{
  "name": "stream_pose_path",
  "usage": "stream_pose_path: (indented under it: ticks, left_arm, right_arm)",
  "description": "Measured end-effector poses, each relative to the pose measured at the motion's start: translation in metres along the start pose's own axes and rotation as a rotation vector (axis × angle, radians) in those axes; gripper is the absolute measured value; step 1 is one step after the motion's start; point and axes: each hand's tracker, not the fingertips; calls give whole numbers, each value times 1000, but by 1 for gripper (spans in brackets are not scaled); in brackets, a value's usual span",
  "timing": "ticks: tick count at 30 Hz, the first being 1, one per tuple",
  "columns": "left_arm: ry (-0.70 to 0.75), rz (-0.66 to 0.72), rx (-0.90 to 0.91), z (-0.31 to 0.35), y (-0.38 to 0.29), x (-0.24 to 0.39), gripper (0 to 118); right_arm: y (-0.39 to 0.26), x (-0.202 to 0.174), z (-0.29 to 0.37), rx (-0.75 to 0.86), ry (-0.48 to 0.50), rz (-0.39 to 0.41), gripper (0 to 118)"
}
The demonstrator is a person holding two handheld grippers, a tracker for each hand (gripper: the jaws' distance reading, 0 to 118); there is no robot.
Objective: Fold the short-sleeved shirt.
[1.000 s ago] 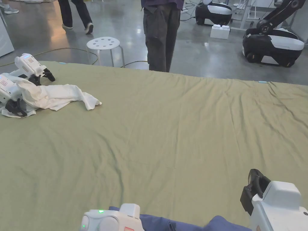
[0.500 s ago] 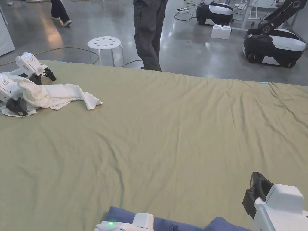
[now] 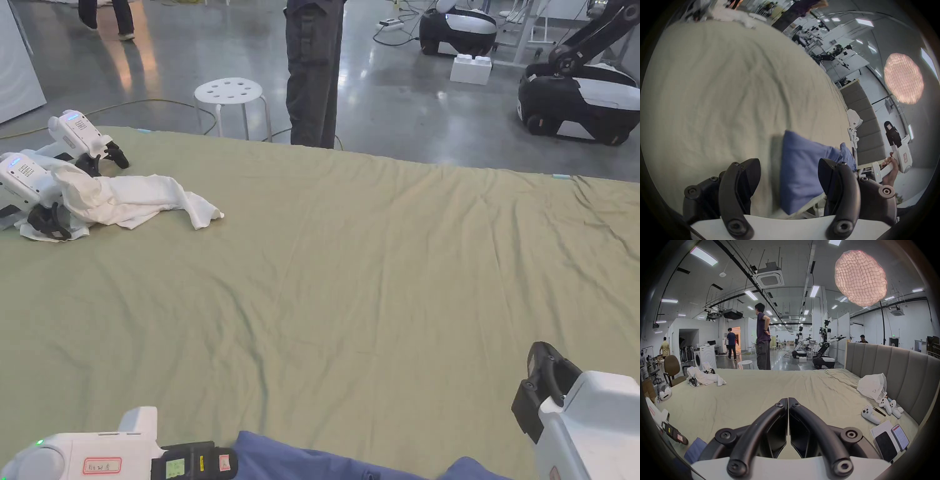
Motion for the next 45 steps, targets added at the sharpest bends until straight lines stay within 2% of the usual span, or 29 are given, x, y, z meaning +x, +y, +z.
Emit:
stream_pose_path:
  ticks: [2,5,7,9,10,11,13,16,17,18,20,21,22,27,34,38,45]
  left_arm:
    - [-50,55,-46,-12,-3,-19,76]
    - [-267,131,26,-22,-11,-39,75]
    - [-359,247,-17,-34,-14,-48,74]
    - [-411,248,-38,-44,-17,-52,71]
    - [-409,215,-36,-48,-18,-51,63]
    - [-394,196,-43,-51,-18,-50,51]
    - [-307,174,-67,-57,-17,-47,21]
    - [-321,153,-48,-50,-16,-44,13]
    - [-320,132,-39,-28,-33,23,12]
    - [-314,106,-25,-23,-33,33,12]
    - [-327,72,-3,-13,-34,46,11]
    - [-325,58,10,-30,-25,15,10]
    - [-320,50,18,-23,-23,22,10]
    - [-211,-18,91,24,6,26,10]
    - [130,-157,170,115,36,60,10]
    - [303,-245,165,121,34,94,10]
    - [354,-353,92,84,6,159,10]
  right_arm:
    - [1,-1,0,3,3,3,0]
    - [2,-3,1,3,4,8,0]
    - [1,-3,1,1,2,11,0]
    - [0,-4,1,-4,3,9,0]
    - [0,-4,1,-6,2,9,0]
    - [-1,-4,1,-10,0,9,0]
    - [-2,-4,2,-16,-4,8,0]
    - [-3,-4,2,-21,-7,5,0]
    - [-3,-4,2,-22,-9,5,0]
    - [-4,-3,3,-23,-10,5,0]
    - [-4,-3,2,-26,-11,3,0]
    - [-4,-3,2,-26,-11,2,0]
    - [-3,-3,2,-26,-11,2,0]
    - [-1,-2,2,-23,-3,7,0]
    - [1,-3,0,-16,13,8,0]
    - [1,-5,-1,-10,21,2,0]
    - [-1,-5,-2,-12,29,-18,0]
